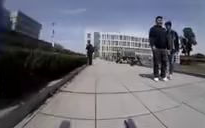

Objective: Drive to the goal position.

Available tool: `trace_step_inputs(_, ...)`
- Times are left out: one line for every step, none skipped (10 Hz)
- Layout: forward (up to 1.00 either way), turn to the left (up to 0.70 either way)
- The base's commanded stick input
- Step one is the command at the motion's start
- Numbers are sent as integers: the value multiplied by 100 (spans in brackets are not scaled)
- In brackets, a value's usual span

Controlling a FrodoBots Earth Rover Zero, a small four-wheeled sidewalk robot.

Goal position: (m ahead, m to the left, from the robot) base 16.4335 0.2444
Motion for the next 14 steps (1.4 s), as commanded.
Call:
trace_step_inputs(39,0)
trace_step_inputs(0,0)
trace_step_inputs(0,0)
trace_step_inputs(0,0)
trace_step_inputs(0,0)
trace_step_inputs(0,0)
trace_step_inputs(0,0)
trace_step_inputs(0,8)
trace_step_inputs(0,5)
trace_step_inputs(41,20)
trace_step_inputs(70,35)
trace_step_inputs(70,35)
trace_step_inputs(70,23)
trace_step_inputs(70,0)
